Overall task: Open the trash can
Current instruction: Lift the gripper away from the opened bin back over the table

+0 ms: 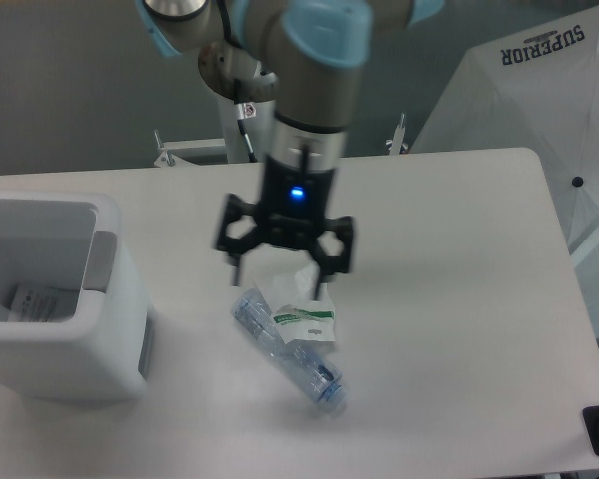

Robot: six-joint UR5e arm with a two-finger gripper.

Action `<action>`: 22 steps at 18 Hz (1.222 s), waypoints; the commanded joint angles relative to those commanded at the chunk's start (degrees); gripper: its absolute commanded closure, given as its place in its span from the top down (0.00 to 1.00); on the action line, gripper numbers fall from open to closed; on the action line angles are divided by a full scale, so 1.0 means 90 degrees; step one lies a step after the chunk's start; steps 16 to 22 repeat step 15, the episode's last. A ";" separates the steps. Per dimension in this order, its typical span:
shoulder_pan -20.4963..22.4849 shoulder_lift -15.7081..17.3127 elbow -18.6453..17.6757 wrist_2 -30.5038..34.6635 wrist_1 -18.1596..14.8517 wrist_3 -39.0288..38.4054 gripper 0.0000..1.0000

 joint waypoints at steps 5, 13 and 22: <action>0.0470 -0.0186 0.0000 0.0535 0.0088 0.0859 1.00; 0.0461 -0.0480 -0.0107 0.1923 0.0069 0.2872 1.00; 0.0461 -0.0480 -0.0224 0.1934 0.0069 0.2892 1.00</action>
